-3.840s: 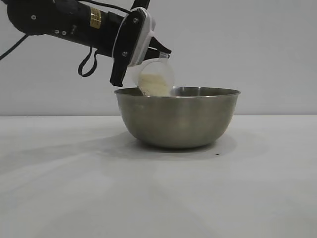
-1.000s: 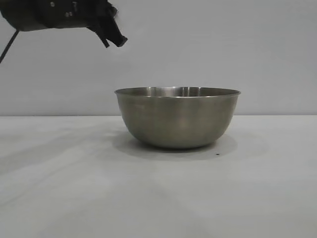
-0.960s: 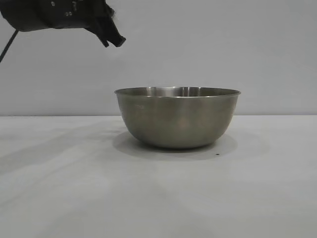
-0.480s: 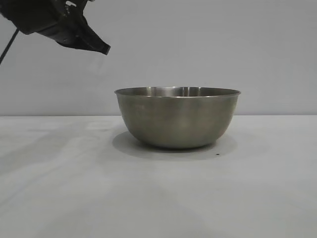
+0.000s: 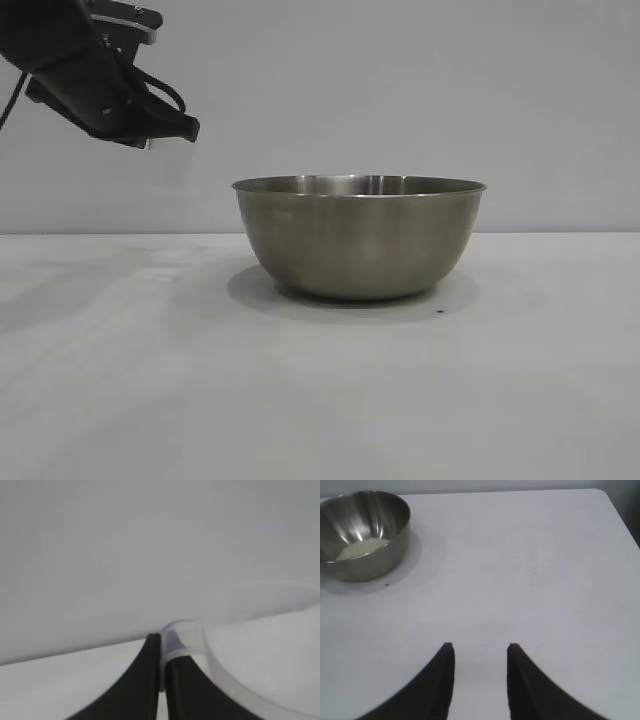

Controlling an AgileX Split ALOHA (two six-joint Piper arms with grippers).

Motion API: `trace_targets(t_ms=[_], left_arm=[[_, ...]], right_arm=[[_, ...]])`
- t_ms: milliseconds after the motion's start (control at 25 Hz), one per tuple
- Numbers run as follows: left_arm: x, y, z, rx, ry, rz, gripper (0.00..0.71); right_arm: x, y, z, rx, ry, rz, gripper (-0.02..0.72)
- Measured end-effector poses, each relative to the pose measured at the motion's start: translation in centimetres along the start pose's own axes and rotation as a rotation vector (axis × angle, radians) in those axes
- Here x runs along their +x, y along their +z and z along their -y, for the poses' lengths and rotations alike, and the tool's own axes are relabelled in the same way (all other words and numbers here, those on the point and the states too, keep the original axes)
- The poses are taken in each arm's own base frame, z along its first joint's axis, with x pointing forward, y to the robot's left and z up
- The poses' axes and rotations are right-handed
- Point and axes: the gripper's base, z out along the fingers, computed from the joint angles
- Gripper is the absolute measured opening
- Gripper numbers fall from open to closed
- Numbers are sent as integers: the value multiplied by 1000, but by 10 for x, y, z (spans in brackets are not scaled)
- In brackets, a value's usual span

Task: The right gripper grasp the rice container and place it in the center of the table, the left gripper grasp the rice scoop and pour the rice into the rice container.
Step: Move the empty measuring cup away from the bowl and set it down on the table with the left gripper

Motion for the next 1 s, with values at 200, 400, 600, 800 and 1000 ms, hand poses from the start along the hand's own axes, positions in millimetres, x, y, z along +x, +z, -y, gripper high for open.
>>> trace_targets(t_ms=[200,400,600,800,1000], left_arm=[[22,-14,-1,11,-67,51,0],[30,-36,-4,26,-82,130,0],[43,-52,-3,67,-84,174,0],[53,-59,-3,85,-119,163,0],[53,-60,-3,92,-129,165,0]], right_arm=[[0,0,0,0,0,0,254],[0,0,0,0,-2,0,254],[0,0,0,0,-2,0,254],[0,0,0,0,-2,0,254],[0,0,0,0,-2,0,254]])
